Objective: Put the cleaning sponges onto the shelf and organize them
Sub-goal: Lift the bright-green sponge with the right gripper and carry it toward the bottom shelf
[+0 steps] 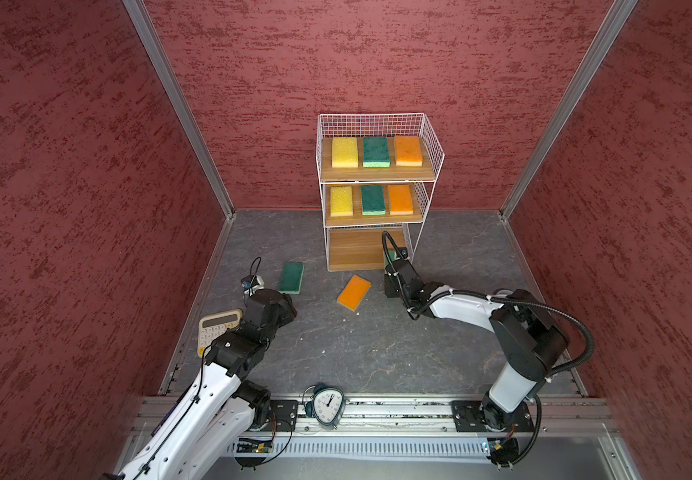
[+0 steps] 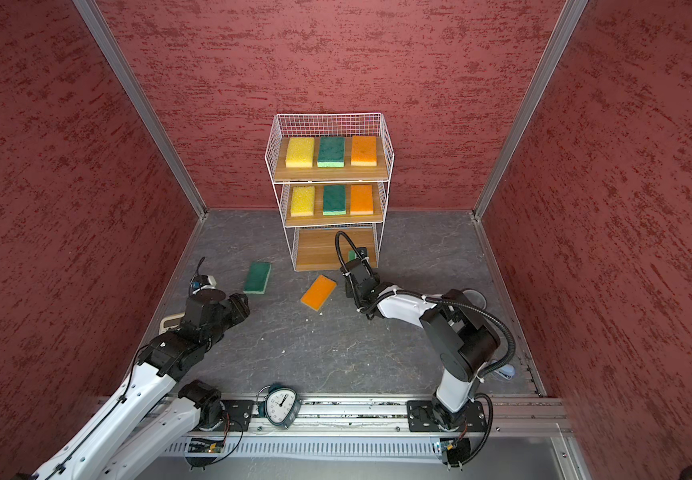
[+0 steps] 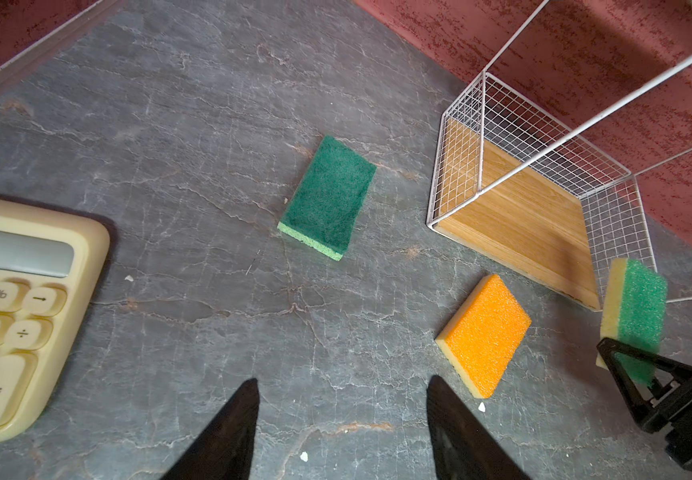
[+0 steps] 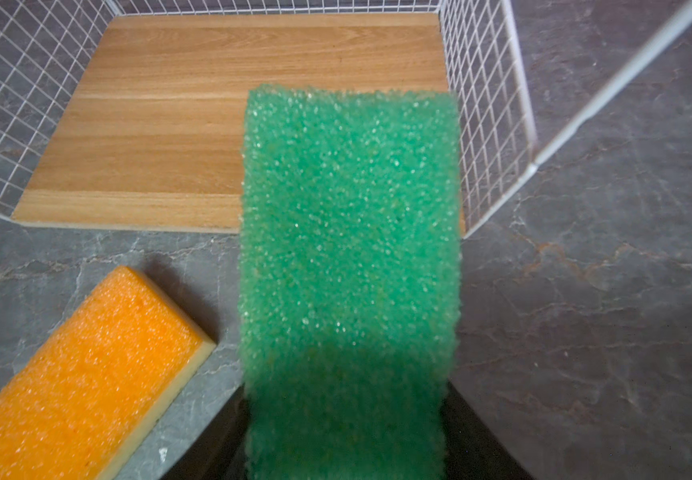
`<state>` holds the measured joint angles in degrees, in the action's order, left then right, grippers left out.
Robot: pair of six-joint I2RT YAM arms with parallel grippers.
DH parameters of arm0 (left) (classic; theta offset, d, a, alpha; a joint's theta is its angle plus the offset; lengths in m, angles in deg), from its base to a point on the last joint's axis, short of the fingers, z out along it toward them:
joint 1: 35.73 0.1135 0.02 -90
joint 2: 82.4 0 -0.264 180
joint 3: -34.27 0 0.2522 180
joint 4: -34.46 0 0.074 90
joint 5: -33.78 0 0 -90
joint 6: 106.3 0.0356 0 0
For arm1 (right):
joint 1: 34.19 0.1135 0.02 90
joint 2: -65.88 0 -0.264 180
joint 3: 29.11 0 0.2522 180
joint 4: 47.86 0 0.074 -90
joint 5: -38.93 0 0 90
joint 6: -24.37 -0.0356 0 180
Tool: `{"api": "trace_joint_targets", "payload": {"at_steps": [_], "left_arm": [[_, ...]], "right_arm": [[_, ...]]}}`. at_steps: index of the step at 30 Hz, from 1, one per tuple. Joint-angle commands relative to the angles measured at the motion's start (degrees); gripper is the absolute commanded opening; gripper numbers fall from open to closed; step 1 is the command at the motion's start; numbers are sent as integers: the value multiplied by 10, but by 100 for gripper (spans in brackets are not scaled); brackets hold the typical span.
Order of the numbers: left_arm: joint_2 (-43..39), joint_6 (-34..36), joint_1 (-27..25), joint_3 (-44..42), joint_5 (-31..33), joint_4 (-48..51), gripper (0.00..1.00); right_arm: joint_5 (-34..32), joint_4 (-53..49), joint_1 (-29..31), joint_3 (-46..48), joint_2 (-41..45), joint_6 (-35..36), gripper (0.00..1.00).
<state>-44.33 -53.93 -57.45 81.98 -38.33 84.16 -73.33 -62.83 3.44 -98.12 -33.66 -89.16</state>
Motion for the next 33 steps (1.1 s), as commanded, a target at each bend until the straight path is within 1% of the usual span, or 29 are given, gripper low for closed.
{"api": "trace_joint_targets", "payload": {"at_steps": [1, 14, 24, 33], "left_arm": [[-5, 19, 12, -7, -9, -16, 65], [-5, 30, 47, -36, -37, -48, 65], [-4, 30, 62, -46, -49, -58, 64], [0, 25, 65, -62, -54, -76, 64]], "right_arm": [[-1, 34, -12, -21, -18, 14, 61], [-8, 24, -36, -117, -102, 46, 61], [-14, 44, -51, -147, -143, 61, 61], [-16, 49, -61, -183, -174, 81, 61]]}}
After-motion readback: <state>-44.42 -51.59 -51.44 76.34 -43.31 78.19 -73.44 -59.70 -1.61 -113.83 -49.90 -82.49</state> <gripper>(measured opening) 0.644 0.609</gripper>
